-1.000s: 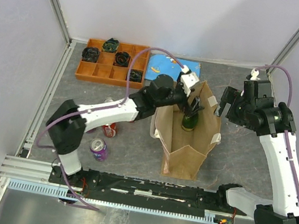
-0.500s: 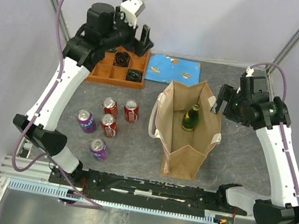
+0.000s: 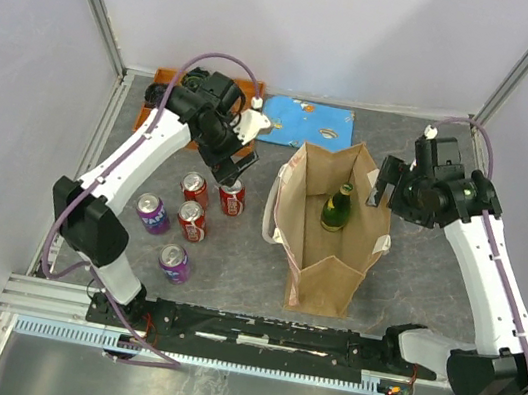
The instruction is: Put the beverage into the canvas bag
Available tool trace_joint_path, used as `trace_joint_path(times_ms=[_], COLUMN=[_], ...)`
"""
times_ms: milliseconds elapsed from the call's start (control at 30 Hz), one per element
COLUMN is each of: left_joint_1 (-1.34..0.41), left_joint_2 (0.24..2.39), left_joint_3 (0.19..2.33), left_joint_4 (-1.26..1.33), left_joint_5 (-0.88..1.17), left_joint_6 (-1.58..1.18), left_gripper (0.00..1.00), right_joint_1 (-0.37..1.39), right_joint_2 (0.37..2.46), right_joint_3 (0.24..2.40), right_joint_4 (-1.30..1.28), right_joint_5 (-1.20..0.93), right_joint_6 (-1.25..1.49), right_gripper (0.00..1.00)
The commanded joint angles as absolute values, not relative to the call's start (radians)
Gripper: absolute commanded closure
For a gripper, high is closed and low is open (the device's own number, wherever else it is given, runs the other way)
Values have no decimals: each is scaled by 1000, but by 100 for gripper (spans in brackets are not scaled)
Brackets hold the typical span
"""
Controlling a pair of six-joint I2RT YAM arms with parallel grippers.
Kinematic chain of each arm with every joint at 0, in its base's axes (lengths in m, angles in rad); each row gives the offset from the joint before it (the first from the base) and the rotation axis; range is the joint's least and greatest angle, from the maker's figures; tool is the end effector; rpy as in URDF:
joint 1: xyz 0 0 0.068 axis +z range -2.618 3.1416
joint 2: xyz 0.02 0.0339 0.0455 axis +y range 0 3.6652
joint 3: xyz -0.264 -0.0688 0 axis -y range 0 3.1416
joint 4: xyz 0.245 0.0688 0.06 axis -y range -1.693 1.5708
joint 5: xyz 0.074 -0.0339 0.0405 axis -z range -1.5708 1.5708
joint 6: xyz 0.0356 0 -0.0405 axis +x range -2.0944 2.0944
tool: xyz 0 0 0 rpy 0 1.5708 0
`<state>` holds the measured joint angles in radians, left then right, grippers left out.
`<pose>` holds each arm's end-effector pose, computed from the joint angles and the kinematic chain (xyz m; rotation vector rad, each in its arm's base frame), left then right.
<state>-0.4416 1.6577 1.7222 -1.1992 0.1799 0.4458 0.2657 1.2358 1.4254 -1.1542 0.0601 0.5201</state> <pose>0.2952 -0.1466 0.3533 1.2058 2.4114 -0.2419 0.2176 0.0570 0.3779 0.3472 2.5258 0.2345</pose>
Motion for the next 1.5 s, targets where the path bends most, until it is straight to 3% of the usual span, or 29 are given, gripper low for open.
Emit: trace_joint_path(times_ms=[0, 600, 800, 867, 1033, 1267, 1467], left_joint_1=[-465, -494, -502, -503, -502, -501, -495], left_joint_2=[1672, 1848, 1854, 1853, 1861, 1853, 1867], left_joint_3=[1676, 1578, 1552, 1539, 1544, 1613, 1849], left_joint_4=[-1151, -945, -969, -976, -1007, -1057, -1144], left_joint_5=[151, 103, 102, 100, 106, 95, 72], left_joint_6=[535, 542, 555, 559, 554, 543, 537], left_gripper=[3, 3, 11, 17, 44, 96, 97], right_joint_1=[262, 261, 261, 261, 260, 259, 258], right_joint_2=[1163, 1121, 1123, 1123, 1129, 1133, 1134], right_joint_3=[1382, 1380, 1388, 1386, 1384, 1383, 1390], right_joint_4=[-1121, -1180, -1186, -1185, -1180, -1177, -1174], right_joint_5=[60, 93, 108, 112, 114, 114, 110], right_joint_6=[542, 535, 528, 528, 528, 526, 525], right_gripper=[1, 1, 1, 1, 1, 1, 1])
